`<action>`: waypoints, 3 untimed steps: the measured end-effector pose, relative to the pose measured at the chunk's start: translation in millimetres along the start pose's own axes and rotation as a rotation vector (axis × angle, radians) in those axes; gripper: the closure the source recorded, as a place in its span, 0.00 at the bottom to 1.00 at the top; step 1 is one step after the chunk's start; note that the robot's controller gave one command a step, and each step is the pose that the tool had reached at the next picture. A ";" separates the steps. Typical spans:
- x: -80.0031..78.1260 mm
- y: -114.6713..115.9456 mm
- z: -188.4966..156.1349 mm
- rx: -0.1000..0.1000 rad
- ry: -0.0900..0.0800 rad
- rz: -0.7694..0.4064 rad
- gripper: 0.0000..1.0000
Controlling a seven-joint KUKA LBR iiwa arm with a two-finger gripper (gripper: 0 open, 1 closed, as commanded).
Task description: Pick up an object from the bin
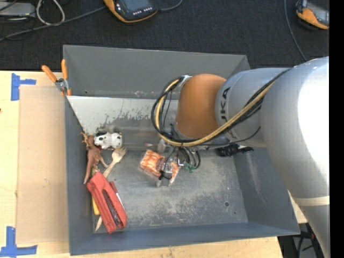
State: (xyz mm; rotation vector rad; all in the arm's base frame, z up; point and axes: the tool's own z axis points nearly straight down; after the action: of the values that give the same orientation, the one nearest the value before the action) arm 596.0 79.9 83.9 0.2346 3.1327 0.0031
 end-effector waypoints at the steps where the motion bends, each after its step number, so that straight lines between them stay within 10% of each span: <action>1: 32.9 -53.1 -10.8 -0.002 -0.005 -0.053 1.00; 2: 33.0 -52.7 -10.8 -0.002 -0.004 -0.054 0.00; 3: 33.0 -52.5 -10.8 -0.002 -0.005 -0.055 0.00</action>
Offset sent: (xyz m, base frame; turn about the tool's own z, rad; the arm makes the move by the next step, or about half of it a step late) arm 0.0000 0.0000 0.0000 0.0000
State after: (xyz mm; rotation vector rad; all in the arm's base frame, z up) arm 555.6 32.8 94.6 0.1480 3.1332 0.0059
